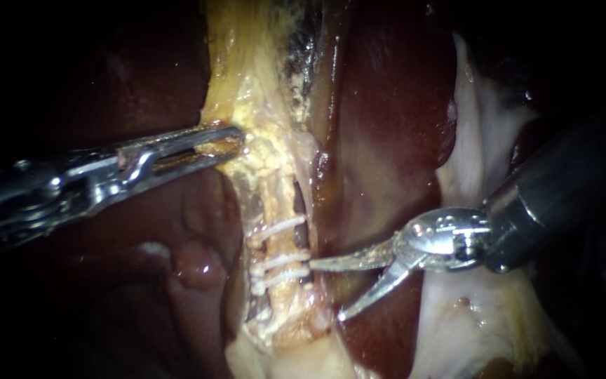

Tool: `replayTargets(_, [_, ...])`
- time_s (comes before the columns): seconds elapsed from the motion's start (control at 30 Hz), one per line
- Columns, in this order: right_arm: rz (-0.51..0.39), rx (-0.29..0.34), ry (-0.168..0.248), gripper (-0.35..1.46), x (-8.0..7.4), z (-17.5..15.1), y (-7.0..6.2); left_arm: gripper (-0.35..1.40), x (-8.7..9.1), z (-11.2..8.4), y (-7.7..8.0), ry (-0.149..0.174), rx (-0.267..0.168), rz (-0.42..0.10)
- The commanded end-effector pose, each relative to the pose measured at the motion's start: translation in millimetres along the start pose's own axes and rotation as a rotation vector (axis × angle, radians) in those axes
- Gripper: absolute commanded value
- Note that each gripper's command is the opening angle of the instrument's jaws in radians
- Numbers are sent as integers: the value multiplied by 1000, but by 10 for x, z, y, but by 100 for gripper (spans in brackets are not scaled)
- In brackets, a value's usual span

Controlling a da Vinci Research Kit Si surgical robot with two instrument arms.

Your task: Go to the cutting position left tube

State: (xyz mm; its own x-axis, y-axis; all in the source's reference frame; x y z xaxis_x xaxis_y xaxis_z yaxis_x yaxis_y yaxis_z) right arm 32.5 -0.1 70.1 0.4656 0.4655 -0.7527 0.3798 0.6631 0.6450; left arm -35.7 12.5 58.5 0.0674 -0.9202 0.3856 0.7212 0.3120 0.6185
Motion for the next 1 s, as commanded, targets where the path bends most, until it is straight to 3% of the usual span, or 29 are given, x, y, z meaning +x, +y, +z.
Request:
replayTargets(0.03, [12,-1,-2,123,-4,4,5,-35,-3,-5,0,-9,-3,-3])
replayTargets(0.43, [73,-25,2,111,-22,16,58,-35,-17,-38,-16,-36,3,-22])
replayTargets(0.67, [92,-47,-3,109,-32,14,75,-35,-18,-42,-20,-39,2,-18])
replayTargets(1.0, [104,-64,-26,108,-46,33,87,-35,-17,-44,-21,-39,2,-18])
